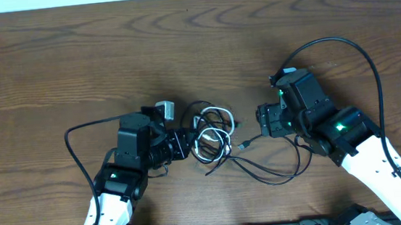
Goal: Untangle cables
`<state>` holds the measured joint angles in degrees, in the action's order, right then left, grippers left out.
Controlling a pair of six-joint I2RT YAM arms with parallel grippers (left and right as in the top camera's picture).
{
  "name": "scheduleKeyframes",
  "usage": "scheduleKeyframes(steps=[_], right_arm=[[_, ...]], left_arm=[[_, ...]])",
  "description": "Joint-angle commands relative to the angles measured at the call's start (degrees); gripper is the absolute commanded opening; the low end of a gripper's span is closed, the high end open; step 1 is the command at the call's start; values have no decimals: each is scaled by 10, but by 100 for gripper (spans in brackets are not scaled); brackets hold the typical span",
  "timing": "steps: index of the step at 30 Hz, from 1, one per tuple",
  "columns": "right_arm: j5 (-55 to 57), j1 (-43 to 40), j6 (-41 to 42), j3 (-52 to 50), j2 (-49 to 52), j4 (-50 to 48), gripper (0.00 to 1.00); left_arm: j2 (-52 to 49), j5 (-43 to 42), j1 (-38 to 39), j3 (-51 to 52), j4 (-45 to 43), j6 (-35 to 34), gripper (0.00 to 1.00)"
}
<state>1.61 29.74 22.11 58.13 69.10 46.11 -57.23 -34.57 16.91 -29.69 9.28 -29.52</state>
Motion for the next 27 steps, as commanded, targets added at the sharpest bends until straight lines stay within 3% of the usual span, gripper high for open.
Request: scheduleKeyframes(steps=[1,4,8,10,21,24,27], right_arm=[[-15,-4,25,6,-2,-1,82],[-82,-4,36,6,-2,-12,82],[-181,-2,36,6,7,-31,82],[-211,5,36,6,16,-37,81],[-209,65,47,5,77,-75,79],[-201,72,47,5,103,-86,79],[-200,75,47,5,133,-98,77]], left_arm=[[-3,66,-1,-4,10,12,8],[-10,67,-1,-4,10,12,11],[-22,68,-1,-4,10,12,34],[-29,68,-1,-4,10,12,39],[-52,82,-1,-4,25,11,40],[-52,118,-5,-4,45,-23,39],[-52,144,-17,-4,62,-65,23]])
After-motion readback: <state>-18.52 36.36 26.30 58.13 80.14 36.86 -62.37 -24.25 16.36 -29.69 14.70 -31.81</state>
